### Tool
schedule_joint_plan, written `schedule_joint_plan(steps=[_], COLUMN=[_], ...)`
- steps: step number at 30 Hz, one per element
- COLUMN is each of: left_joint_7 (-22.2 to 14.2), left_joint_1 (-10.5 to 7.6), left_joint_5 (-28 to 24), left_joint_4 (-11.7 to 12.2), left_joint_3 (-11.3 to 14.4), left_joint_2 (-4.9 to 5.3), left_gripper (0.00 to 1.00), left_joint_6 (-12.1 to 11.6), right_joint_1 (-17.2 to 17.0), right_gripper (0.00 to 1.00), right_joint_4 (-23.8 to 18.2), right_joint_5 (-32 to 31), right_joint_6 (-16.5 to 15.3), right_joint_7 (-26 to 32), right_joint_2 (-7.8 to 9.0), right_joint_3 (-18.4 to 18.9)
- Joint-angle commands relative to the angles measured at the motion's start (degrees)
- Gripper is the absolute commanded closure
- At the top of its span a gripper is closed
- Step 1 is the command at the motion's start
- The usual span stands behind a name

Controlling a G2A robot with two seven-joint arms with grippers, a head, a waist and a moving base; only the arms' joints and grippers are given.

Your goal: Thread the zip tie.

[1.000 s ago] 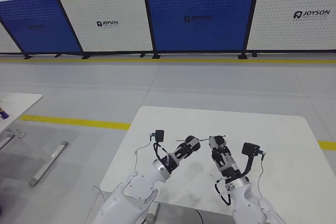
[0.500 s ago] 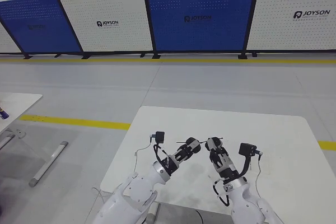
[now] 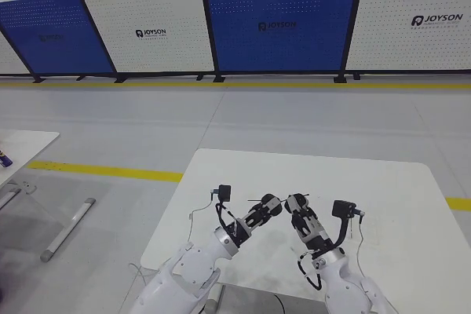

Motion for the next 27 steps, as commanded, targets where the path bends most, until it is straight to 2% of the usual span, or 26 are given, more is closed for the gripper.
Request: schedule_joint_plan(steps=[1, 8, 18, 20, 21, 22, 23, 25, 27], left_joint_7=[-0.1, -1.3, 0.1, 0.4, 0.6, 0.7, 0.8, 1.1, 1.2], left_joint_1=[-0.04, 0.04, -0.57, -0.69, -0.72, -0.74, -0.77, -0.85, -0.90], left_joint_5=[-0.1, -1.7, -0.4, 0.1, 0.3, 0.3, 0.4, 0.6, 0.6], left_joint_4=[0.0, -0.6, -0.1, 0.0, 0.0, 0.1, 0.1, 0.3, 0.3], left_joint_3=[0.1, -0.1, 0.3, 0.3, 0.4, 0.4, 0.4, 0.5, 0.6], left_joint_2=[0.00, 0.10, 0.04, 0.04, 0.04, 0.03, 0.02, 0.00, -0.01], left_gripper=[1.00, 1.00, 1.00, 1.00, 1.00, 1.00, 1.00, 1.00, 1.00], left_joint_6=[0.0, 0.0, 0.5, 0.8, 0.9, 0.9, 1.0, 1.3, 1.4], right_joint_1=[0.1, 0.4, 0.4, 0.3, 0.3, 0.3, 0.3, 0.1, -0.3], right_gripper=[1.00, 1.00, 1.00, 0.55, 0.48, 0.26, 0.12, 0.10, 0.26], right_joint_4=[0.0, 0.5, 0.3, 0.2, 0.2, 0.1, 0.1, -0.2, -0.7], right_joint_5=[0.3, 1.7, 2.5, 3.0, 3.2, 3.2, 3.1, 2.3, 1.8], right_joint_6=[0.0, -0.2, -0.2, 0.0, 0.0, 0.0, -0.1, -0.2, -0.6], right_joint_7=[0.1, 0.8, 0.9, 0.9, 0.9, 0.8, 0.6, -0.3, -1.0], right_joint_2=[0.01, -0.03, 0.04, 0.04, 0.04, 0.04, 0.05, 0.07, 0.11], right_joint_3=[0.1, 0.1, 0.6, 0.7, 0.8, 0.8, 0.9, 0.9, 0.9])
